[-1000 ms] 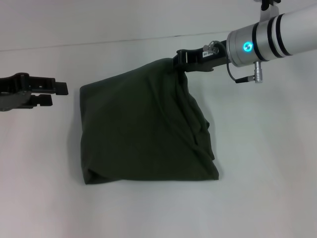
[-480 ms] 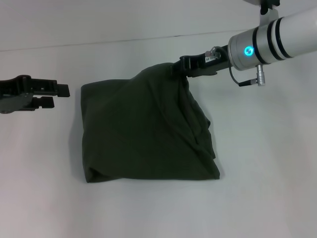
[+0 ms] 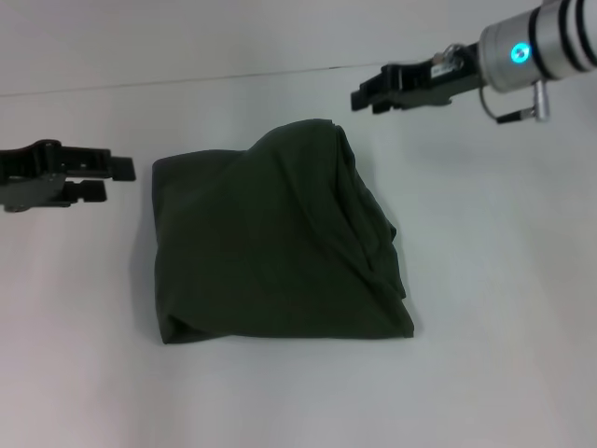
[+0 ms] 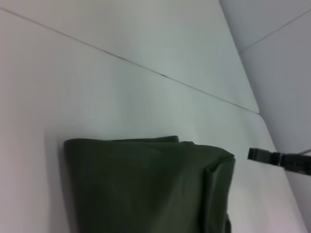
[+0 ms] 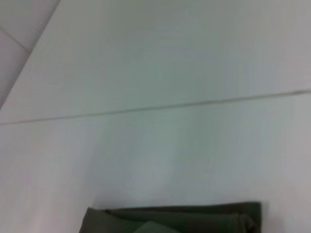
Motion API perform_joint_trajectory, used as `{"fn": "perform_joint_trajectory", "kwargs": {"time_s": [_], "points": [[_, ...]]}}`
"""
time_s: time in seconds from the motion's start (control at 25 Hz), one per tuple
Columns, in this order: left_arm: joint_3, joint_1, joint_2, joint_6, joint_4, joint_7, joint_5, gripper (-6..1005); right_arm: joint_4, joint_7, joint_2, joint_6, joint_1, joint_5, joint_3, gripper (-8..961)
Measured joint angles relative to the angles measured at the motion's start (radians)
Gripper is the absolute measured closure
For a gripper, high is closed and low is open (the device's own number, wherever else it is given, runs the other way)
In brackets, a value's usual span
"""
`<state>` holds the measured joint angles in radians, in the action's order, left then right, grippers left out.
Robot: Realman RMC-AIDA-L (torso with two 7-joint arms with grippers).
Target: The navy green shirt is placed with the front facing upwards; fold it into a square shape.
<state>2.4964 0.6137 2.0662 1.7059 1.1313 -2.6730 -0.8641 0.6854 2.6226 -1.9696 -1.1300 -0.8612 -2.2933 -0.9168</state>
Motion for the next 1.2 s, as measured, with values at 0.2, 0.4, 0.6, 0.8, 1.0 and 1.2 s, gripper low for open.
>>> {"fn": "perform_joint_trajectory", "kwargs": {"time_s": [0.2,0.4,0.6,0.8,1.0,1.2], "points": [[-0.038,0.018,-0.001,0.01,-0.042,0.001,-0.069,372,0.093,0.002,-0.001,-0.071,0.0,0.004,0.021,581],[-0.053,0.041,-0.007,0.011,-0.085,0.001,-0.077,371,0.104,-0.04,-0.025,-0.128,-0.036,0.001,-0.008,581],[-0.02,0.027,-0.025,0.009,-0.081,-0.007,-0.079,371,0.061,-0.021,-0.056,-0.142,-0.068,-0.008,-0.055,582],[0.019,0.008,-0.038,0.012,-0.08,-0.007,-0.081,372,0.054,0.058,-0.106,-0.061,-0.084,-0.092,-0.125,584],[0.02,0.003,-0.039,0.012,-0.079,-0.007,-0.086,372,0.002,0.127,-0.119,0.034,-0.113,-0.129,-0.176,586],[0.021,0.003,-0.038,0.01,-0.084,-0.006,-0.087,371,-0.011,0.171,-0.124,0.095,-0.124,-0.128,-0.24,588]]}}
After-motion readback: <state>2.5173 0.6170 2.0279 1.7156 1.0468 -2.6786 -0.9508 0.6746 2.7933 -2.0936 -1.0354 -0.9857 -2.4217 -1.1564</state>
